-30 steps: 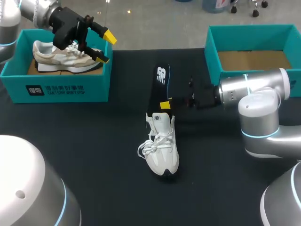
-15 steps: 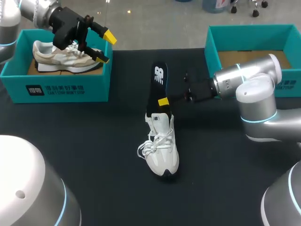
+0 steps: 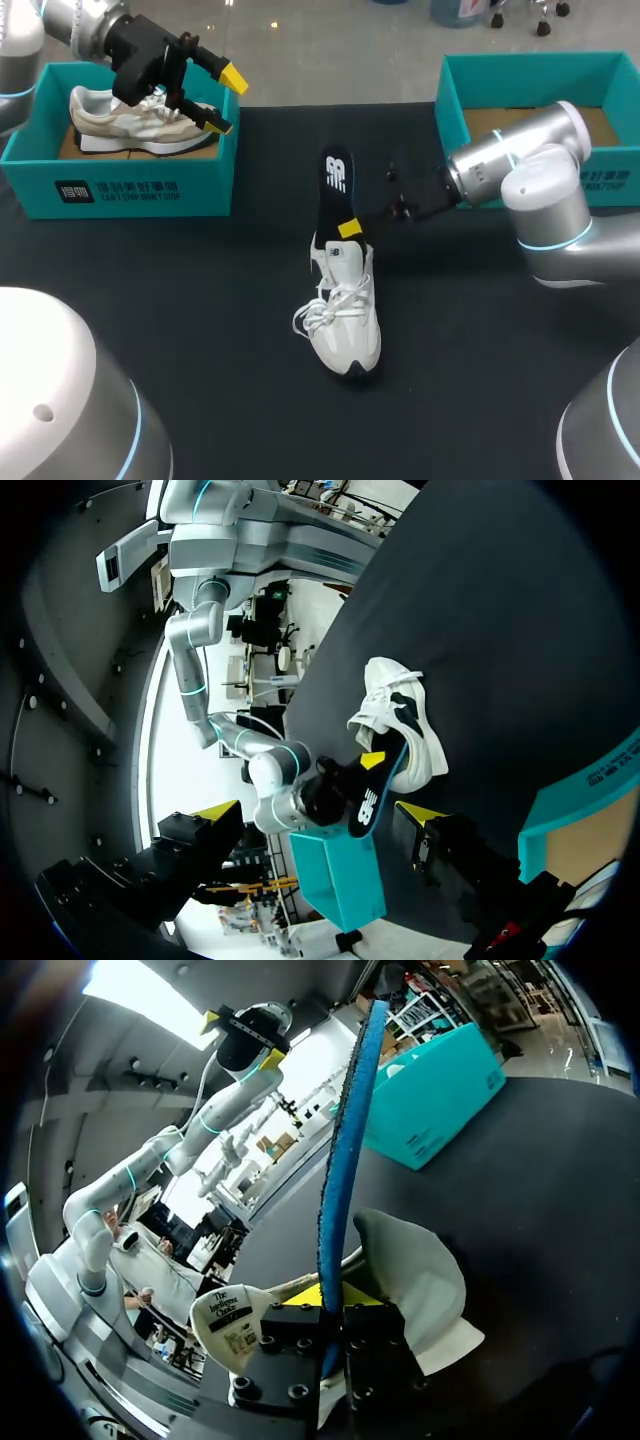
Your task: Take the shoe out of the shoebox, open the shoe tongue, remove and reinsert the insole, then place the shoe into the shoebox
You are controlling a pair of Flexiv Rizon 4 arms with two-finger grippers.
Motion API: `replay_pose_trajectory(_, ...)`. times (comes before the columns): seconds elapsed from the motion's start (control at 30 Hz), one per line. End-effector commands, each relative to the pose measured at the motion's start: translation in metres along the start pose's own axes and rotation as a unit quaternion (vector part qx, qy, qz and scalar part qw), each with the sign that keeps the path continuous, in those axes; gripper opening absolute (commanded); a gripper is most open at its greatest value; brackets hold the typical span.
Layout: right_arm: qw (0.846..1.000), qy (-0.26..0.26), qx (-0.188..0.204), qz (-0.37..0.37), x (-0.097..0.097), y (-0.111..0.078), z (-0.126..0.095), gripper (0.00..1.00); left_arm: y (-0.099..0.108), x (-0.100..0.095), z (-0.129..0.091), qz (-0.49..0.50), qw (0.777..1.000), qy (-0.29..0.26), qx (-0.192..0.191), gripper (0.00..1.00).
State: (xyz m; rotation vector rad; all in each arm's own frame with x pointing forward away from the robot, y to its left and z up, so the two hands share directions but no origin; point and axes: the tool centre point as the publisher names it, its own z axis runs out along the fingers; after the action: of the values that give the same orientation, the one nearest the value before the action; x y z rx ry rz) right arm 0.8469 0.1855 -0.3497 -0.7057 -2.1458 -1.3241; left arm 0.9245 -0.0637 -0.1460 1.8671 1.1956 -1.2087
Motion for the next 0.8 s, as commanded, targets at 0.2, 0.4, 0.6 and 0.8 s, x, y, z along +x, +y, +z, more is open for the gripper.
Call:
replay_pose_trajectory(0.2, 1.0, -0.005, 0.004, -0.001, 0.007, -0.003, 0.006, 0.29, 0.0, 0.0, -0.001, 0.0, 1.0, 0.002, 0.001, 1.0)
replay_pose_trajectory(0.4, 1.0, -0.008, -0.004, -0.023, 0.014, 0.017, 0.002, 0.39, 0.0, 0.0, -0.001, 0.0, 1.0, 0.002, 0.001, 1.0)
replay_pose_trajectory(0.6, 1.0, -0.003, -0.006, -0.031, 0.013, 0.031, 0.001, 0.36, 0.0, 0.0, -0.001, 0.0, 1.0, 0.002, 0.001, 1.0)
replay_pose_trajectory(0.8, 1.0, 0.016, 0.006, -0.016, 0.007, 0.03, 0.003, 0.0, 0.0, 0.0, -0.001, 0.0, 1.0, 0.002, 0.001, 1.0)
